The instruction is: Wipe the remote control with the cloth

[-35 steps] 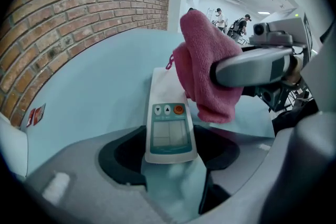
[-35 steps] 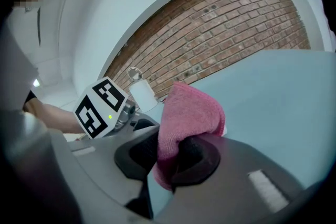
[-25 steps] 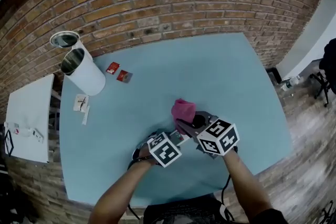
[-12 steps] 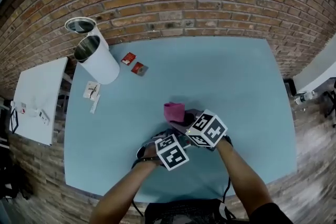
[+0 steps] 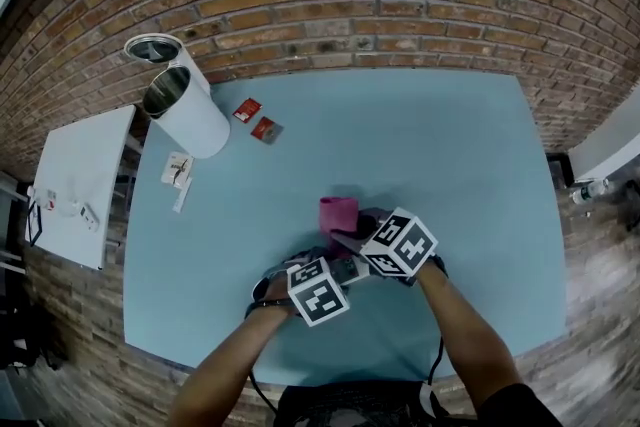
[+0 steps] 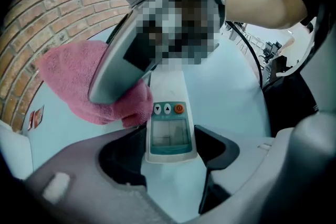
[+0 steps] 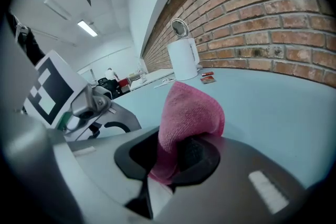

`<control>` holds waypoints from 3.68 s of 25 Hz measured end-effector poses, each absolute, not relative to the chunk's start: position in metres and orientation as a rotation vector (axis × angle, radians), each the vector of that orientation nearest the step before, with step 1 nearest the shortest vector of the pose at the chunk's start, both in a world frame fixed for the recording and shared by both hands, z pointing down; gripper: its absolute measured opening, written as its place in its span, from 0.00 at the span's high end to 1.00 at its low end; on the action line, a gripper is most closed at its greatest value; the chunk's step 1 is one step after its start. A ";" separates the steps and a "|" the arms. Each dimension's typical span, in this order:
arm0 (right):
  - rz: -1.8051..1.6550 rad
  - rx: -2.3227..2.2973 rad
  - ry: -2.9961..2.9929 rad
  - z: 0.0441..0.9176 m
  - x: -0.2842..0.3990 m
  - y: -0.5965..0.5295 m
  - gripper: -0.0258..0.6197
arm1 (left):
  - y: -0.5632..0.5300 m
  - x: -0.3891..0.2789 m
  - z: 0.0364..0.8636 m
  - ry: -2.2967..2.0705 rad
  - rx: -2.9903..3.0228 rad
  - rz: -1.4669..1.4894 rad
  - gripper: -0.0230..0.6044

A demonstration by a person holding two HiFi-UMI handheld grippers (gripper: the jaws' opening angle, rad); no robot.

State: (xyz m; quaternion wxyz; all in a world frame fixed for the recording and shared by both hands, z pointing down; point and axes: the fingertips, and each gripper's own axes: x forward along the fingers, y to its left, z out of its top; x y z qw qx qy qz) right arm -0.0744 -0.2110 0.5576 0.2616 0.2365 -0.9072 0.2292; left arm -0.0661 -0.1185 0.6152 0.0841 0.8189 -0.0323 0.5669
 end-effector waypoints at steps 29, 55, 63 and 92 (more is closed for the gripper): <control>0.807 0.927 -2.488 0.552 0.028 -0.220 0.86 | -0.122 -0.070 0.614 -0.139 2.394 1.742 0.50; 0.812 1.556 -2.533 0.528 0.077 -0.143 0.86 | -0.072 -0.039 0.557 -0.060 1.522 0.210 0.51; 0.708 1.513 -2.503 0.544 0.054 -0.149 0.86 | -0.071 -0.036 0.551 -0.047 1.404 0.002 0.51; 0.624 1.340 -2.569 0.526 -0.005 -0.107 0.86 | -0.083 -0.031 0.545 -0.084 1.387 -0.162 0.51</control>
